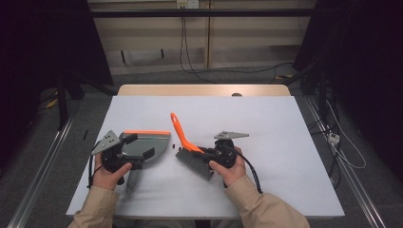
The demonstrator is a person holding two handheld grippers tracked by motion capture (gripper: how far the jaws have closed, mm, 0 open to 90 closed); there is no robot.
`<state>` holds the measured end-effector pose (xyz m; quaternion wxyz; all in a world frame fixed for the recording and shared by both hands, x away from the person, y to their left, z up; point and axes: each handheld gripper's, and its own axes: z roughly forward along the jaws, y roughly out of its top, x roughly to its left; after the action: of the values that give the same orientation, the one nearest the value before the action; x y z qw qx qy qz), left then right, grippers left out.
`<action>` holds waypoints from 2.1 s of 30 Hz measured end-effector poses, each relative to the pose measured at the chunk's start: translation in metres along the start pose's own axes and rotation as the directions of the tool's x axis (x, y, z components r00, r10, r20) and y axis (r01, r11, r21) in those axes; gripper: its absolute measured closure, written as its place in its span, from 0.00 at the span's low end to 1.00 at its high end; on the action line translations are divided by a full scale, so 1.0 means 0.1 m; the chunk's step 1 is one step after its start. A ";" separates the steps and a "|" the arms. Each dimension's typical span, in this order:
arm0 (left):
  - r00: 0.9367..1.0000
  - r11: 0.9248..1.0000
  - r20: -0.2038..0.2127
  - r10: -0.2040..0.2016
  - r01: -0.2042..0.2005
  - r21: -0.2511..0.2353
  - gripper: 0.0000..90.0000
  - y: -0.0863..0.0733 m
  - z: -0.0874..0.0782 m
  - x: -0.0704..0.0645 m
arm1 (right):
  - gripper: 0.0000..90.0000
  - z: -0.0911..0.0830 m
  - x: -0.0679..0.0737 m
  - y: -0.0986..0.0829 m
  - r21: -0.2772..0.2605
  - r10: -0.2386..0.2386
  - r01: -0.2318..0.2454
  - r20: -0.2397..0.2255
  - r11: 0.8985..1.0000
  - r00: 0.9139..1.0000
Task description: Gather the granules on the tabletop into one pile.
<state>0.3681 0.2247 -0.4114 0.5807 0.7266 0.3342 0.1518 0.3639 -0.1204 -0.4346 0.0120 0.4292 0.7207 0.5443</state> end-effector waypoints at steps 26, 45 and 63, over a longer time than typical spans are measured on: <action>1.000 1.000 -0.004 -0.012 0.012 0.003 0.05 -0.01 0.00 0.04 | 0.79 0.56 0.02 0.18 -0.016 0.095 -0.094 0.120 0.995 0.988; 1.000 1.000 -0.003 -0.007 0.007 0.005 0.05 -0.01 0.01 0.02 | 0.79 0.36 -0.11 0.17 -0.009 0.082 -0.081 0.204 0.997 0.976; 1.000 1.000 -0.003 -0.001 0.001 0.011 0.05 -0.01 0.02 -0.01 | 0.79 0.15 -0.16 0.10 -0.030 0.116 -0.112 0.202 0.993 0.973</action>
<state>0.3687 0.2226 -0.4128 0.5764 0.7292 0.3364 0.1510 0.3876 -0.1185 -0.4400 0.0581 0.5230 0.6849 0.5040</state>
